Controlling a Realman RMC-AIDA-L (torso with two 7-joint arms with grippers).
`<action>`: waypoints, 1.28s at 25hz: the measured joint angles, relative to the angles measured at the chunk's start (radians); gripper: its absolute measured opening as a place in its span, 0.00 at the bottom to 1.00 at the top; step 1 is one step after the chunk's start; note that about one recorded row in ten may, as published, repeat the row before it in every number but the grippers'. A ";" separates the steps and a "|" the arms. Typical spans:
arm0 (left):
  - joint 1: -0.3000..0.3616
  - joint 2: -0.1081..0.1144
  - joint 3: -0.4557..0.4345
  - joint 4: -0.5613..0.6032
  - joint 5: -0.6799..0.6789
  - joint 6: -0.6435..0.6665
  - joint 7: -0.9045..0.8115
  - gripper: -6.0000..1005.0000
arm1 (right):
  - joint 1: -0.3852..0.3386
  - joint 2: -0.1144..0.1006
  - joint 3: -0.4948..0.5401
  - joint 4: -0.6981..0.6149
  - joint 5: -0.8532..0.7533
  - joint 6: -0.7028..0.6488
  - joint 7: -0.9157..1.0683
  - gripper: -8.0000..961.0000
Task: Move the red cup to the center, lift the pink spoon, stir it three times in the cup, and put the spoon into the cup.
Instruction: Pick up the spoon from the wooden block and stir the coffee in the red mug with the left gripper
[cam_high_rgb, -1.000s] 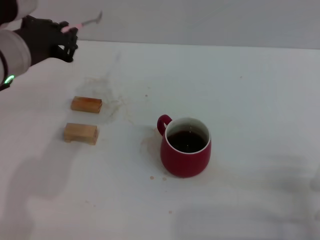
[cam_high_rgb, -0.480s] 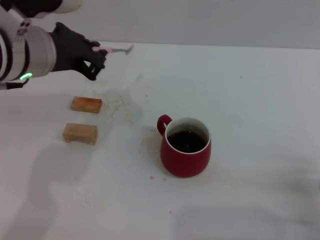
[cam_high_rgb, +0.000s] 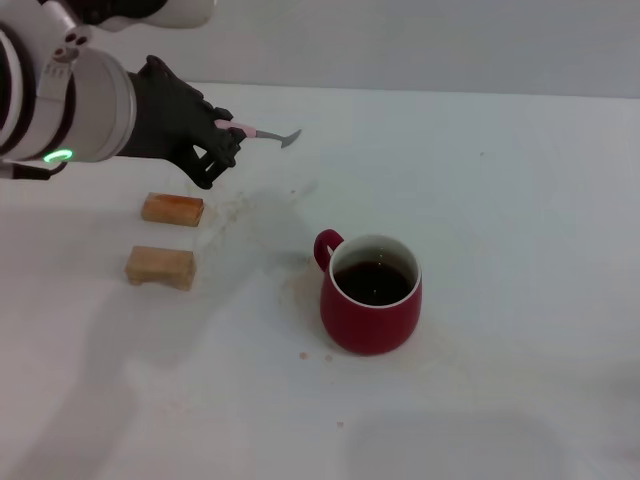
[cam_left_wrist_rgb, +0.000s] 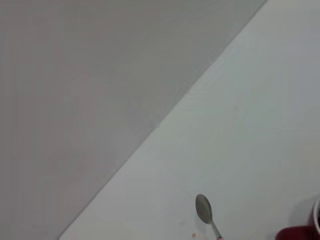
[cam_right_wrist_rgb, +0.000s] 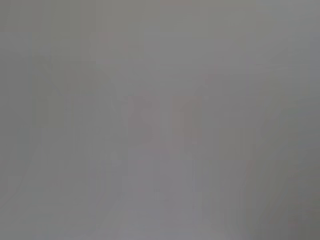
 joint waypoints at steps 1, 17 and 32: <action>-0.006 0.000 -0.001 0.000 0.000 -0.011 0.000 0.14 | -0.002 0.000 0.000 -0.003 0.006 -0.002 0.000 0.01; -0.075 -0.001 0.013 0.009 -0.060 -0.162 0.097 0.14 | -0.016 0.000 0.000 -0.028 0.150 -0.014 0.000 0.01; -0.072 -0.003 0.052 0.006 -0.064 -0.129 0.196 0.14 | -0.008 0.001 0.000 -0.035 0.210 0.031 0.000 0.01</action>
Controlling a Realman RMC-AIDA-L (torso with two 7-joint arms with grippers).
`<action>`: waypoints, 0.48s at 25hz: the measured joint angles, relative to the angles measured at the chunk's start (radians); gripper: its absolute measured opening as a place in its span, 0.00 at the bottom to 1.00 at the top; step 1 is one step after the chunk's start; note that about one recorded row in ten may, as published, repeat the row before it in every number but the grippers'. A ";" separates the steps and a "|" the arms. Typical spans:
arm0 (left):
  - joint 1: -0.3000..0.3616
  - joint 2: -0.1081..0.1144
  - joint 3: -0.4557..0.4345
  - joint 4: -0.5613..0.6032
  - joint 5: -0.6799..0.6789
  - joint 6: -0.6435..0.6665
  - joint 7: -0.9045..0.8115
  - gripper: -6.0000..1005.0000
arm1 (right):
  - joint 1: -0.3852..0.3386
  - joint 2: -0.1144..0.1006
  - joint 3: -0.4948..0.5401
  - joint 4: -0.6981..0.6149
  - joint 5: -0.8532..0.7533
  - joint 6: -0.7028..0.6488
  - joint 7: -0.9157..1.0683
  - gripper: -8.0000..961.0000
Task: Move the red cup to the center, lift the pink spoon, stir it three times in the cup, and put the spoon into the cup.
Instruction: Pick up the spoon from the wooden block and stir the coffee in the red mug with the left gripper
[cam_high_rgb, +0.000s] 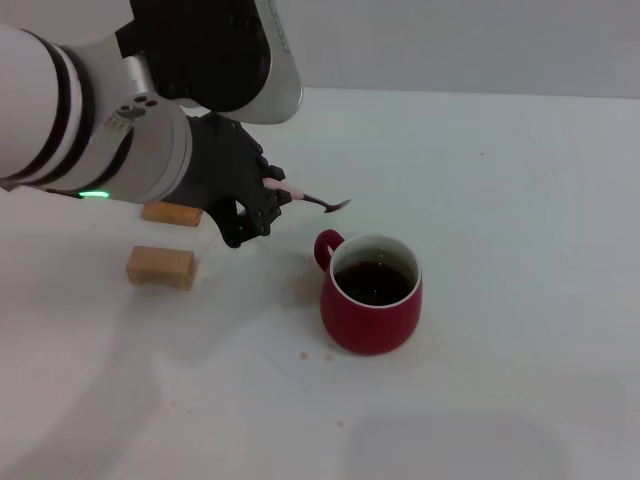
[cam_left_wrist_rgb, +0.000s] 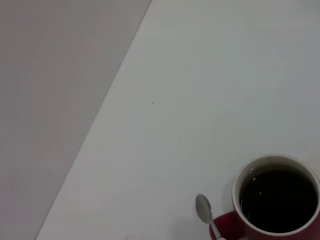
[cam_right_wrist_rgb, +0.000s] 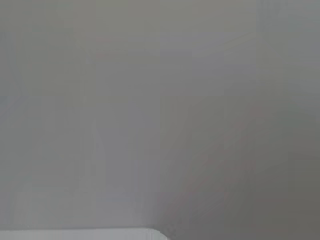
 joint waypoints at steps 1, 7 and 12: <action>0.000 0.000 0.001 0.000 0.000 0.000 0.001 0.14 | 0.001 0.000 0.000 -0.001 0.009 0.006 0.000 0.01; 0.003 0.000 0.013 -0.001 0.000 0.001 0.012 0.14 | 0.002 -0.001 0.000 -0.009 0.020 0.020 0.000 0.01; 0.010 0.000 0.025 0.000 0.006 0.009 0.037 0.14 | 0.004 0.000 0.002 -0.010 0.021 0.023 0.000 0.01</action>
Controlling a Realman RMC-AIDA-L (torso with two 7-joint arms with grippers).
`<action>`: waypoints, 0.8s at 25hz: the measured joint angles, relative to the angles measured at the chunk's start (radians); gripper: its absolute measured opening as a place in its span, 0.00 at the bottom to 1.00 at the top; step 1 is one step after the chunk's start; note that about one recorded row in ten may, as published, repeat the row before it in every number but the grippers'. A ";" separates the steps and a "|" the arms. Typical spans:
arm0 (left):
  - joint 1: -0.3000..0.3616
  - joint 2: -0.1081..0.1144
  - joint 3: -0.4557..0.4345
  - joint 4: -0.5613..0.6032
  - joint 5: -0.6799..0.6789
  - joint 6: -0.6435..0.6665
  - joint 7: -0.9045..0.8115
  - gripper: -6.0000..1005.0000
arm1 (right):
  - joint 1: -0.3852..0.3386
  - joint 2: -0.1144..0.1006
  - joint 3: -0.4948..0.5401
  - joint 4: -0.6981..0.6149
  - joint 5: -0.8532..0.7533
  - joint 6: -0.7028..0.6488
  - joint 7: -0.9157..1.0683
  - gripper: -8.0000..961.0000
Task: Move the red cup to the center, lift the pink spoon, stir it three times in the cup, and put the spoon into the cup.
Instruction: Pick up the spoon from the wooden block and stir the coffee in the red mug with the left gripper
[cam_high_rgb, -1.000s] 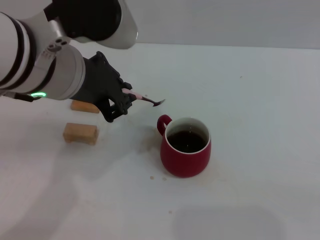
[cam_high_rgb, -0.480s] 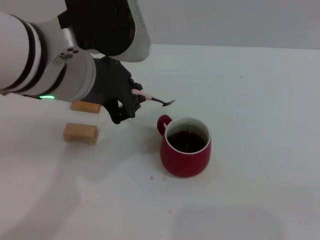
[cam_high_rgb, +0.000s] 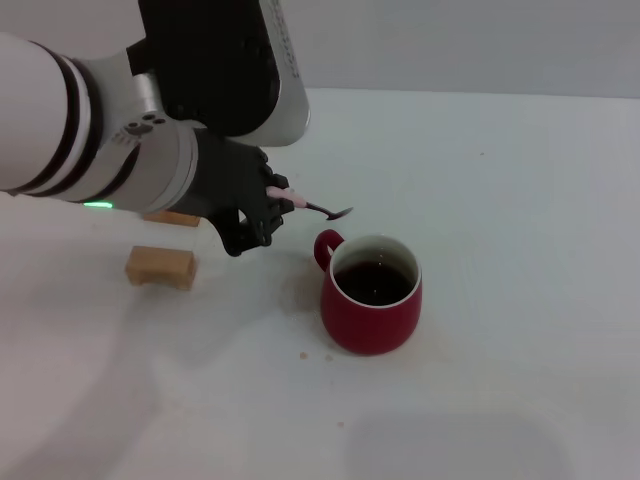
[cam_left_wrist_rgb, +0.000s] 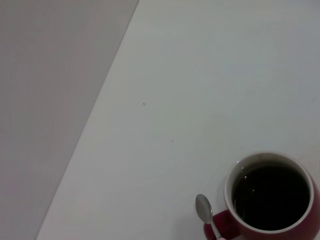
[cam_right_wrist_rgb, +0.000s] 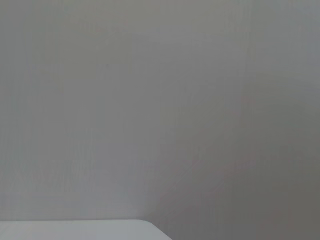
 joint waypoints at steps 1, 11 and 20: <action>0.002 0.000 0.000 0.000 0.000 0.005 0.010 0.14 | 0.000 0.000 0.002 0.000 0.000 0.000 0.000 0.01; 0.020 0.000 -0.006 -0.004 -0.001 0.063 0.079 0.14 | -0.004 -0.001 0.012 -0.004 0.000 0.016 0.000 0.01; 0.013 0.000 0.034 -0.006 -0.002 0.056 0.083 0.14 | -0.001 -0.001 0.022 -0.005 0.000 0.040 0.000 0.01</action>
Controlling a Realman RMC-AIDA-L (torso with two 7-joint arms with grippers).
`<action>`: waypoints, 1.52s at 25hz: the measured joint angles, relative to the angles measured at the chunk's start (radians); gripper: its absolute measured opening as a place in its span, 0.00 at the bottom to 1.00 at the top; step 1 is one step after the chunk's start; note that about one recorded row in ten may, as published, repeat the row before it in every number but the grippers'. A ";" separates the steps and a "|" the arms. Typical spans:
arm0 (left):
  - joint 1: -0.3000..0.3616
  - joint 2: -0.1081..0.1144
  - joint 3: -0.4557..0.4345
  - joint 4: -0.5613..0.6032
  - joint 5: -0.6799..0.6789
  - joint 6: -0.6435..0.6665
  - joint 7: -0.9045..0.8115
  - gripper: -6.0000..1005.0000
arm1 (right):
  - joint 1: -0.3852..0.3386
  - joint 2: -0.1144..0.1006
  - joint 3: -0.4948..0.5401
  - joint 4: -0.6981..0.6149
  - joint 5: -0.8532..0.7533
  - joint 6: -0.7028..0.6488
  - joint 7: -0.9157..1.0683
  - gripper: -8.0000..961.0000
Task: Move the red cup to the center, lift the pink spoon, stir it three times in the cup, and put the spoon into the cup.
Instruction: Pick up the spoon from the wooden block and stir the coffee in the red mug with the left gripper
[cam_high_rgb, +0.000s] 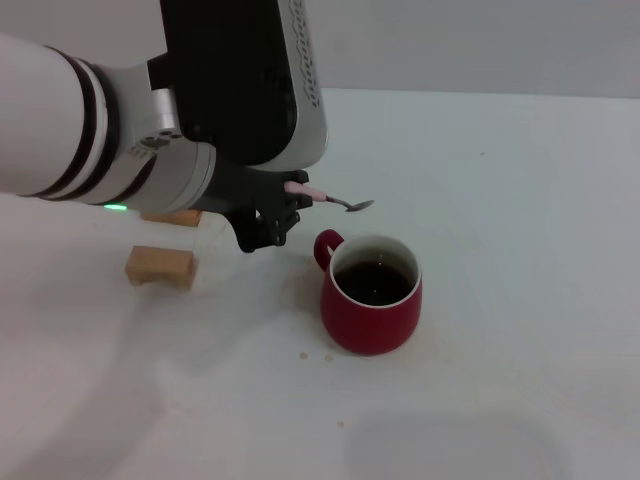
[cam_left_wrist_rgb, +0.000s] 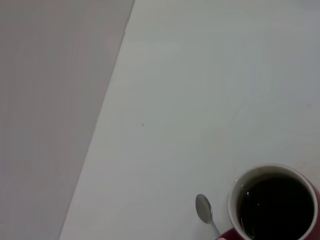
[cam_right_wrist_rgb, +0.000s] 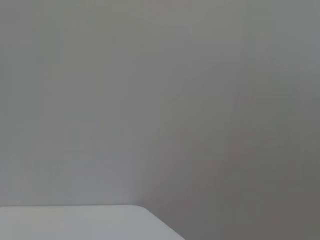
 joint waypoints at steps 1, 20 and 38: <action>-0.001 0.000 -0.003 0.000 0.000 0.002 0.000 0.14 | 0.001 0.000 0.000 -0.001 0.000 0.002 0.000 0.01; -0.053 0.005 -0.312 0.124 -0.115 0.043 0.169 0.14 | 0.012 0.001 0.000 -0.011 0.000 0.009 0.000 0.01; -0.122 0.016 -0.428 0.064 -0.186 -0.124 0.273 0.14 | 0.019 0.004 0.002 -0.004 0.000 0.035 0.000 0.01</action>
